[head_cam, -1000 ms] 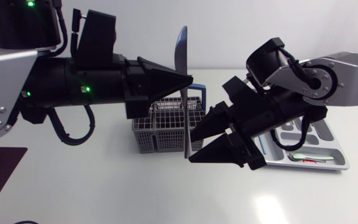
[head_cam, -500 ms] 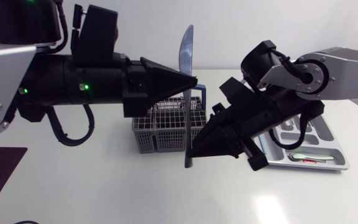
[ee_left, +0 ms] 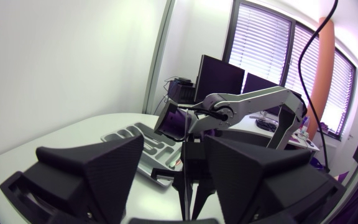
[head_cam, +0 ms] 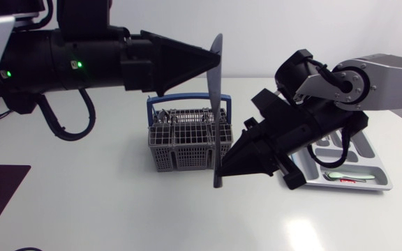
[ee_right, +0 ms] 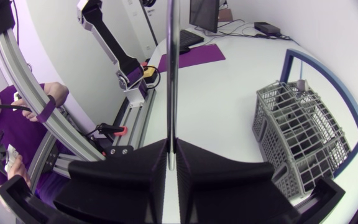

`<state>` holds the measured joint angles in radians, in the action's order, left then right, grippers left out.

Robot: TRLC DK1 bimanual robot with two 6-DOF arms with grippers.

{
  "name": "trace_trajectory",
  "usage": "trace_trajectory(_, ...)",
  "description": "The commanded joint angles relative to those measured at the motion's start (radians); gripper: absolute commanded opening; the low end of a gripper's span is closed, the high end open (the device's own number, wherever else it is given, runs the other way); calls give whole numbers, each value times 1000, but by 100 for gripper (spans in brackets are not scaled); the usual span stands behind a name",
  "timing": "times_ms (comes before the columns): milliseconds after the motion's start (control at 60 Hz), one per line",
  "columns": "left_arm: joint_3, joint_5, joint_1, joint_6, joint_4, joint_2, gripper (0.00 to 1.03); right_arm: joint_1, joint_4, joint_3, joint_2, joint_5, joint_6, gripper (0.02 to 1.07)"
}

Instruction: Unload the cutlery basket into the drawer organizer.

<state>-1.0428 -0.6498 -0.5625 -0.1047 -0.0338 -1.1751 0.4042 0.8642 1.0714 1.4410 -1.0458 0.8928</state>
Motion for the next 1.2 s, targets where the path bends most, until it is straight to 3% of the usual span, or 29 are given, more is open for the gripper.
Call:
trace_trajectory(0,-25,1,24,-18,6,3,97,-61,15,-25,4,-2,26,8)
trace_trajectory(233,-13,21,158,20,3,0,97,-369,70,-24,-10,55,100,8)
trace_trajectory(367,4,49,225,53,-12,-21,97,-547,79,-2,4,136,138,8)
trace_trajectory(650,29,108,328,108,-34,-66,96,-843,67,206,196,320,69,8)
trace_trajectory(867,79,219,332,195,-58,-74,96,-927,-7,363,372,494,-112,8)
trace_trajectory(1183,167,260,372,255,-110,-64,97,-949,-85,486,541,716,-293,8)
